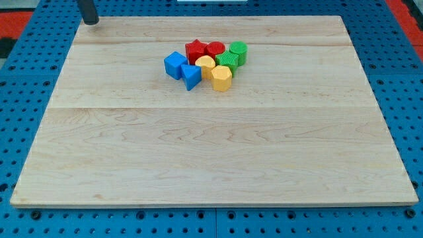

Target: Push the blue cube slightly up

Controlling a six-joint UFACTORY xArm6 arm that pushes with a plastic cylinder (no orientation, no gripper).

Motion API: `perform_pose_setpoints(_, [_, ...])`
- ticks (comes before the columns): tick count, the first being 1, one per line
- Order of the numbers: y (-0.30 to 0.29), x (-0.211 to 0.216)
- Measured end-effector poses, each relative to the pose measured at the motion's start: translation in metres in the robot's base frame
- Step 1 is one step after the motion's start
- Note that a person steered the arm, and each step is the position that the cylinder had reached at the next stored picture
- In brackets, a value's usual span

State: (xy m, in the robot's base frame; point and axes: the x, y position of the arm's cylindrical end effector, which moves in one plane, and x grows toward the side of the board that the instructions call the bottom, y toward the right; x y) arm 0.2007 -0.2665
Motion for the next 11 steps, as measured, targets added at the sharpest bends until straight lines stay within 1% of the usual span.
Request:
perform_pose_setpoints(1, [-0.007,0.021])
perform_pose_setpoints(2, [0.020,0.061])
perform_pose_setpoints(4, [0.096,0.137])
perform_pose_setpoints(5, [0.118,0.145])
perform_pose_setpoints(6, [0.132,0.140])
perform_pose_setpoints(9, [0.177,0.153])
perform_pose_setpoints(10, [0.183,0.153])
perform_pose_setpoints(11, [0.163,0.153])
